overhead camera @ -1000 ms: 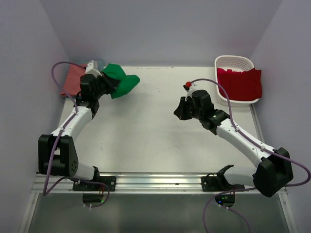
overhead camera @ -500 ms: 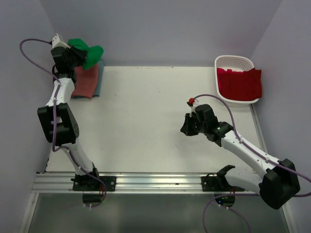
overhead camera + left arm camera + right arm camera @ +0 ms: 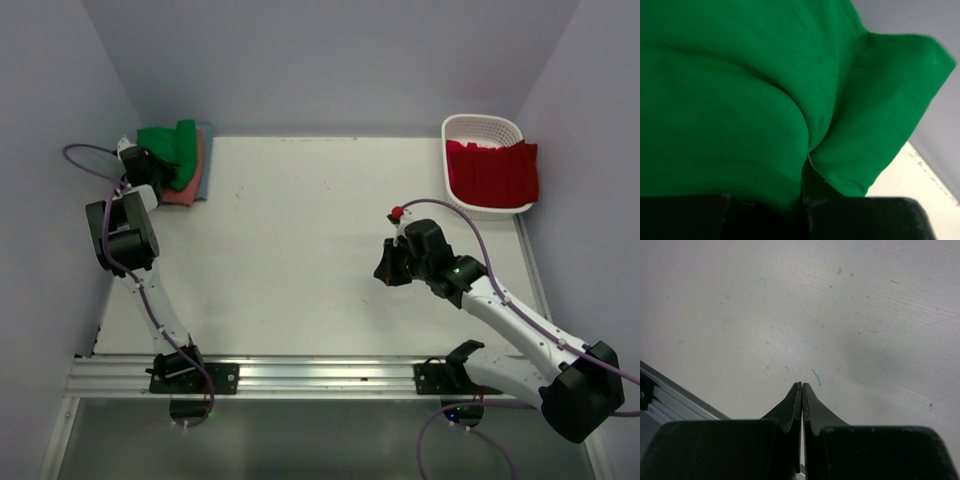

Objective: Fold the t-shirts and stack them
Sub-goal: Neatly place the folded tshirt to the corner

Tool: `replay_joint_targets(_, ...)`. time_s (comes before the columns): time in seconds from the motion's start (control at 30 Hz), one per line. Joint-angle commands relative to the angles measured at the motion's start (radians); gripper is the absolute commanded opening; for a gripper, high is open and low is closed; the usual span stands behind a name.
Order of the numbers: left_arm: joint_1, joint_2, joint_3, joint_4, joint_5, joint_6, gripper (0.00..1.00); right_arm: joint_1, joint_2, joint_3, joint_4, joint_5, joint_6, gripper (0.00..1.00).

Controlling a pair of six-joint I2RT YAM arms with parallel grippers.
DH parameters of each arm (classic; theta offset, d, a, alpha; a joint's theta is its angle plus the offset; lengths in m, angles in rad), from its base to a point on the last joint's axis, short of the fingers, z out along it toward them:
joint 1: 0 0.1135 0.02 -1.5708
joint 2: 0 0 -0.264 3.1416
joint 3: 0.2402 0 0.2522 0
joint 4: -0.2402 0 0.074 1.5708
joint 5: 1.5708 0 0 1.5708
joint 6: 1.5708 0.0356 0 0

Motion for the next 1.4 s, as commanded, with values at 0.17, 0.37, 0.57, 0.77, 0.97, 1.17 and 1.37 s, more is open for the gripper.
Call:
replay_joint_targets(0.17,0.004,-0.176,-0.155,0.082,0.030,-0.235,0.36,0.039,-0.017,0.006,-0.028,0.028,0.004,0.34)
replay_joint_targets(0.37,0.001,-0.375,-0.279,0.201,0.127,-0.322,1.00,0.052,-0.045,0.019,-0.034,0.051,0.003,0.69)
replay_joint_targets(0.57,-0.057,-0.749,-0.598,0.454,0.264,-0.411,1.00,0.055,-0.072,0.043,-0.058,0.089,0.001,0.88)
replay_joint_targets(0.77,-0.197,-1.118,-0.848,0.343,0.176,-0.316,1.00,0.055,-0.077,0.075,-0.106,0.115,0.003,0.99)
replay_joint_targets(0.97,-0.258,-1.391,-0.910,0.194,0.218,-0.206,1.00,0.058,-0.114,0.072,-0.109,0.155,0.017,0.99)
replay_joint_targets(1.17,-0.321,-1.538,-0.995,0.168,0.424,-0.174,1.00,0.058,-0.140,0.098,-0.114,0.217,0.027,0.99)
replay_joint_targets(1.37,-0.383,-1.532,-0.937,-0.045,0.460,0.075,1.00,0.058,-0.134,0.117,-0.126,0.243,0.036,0.99)
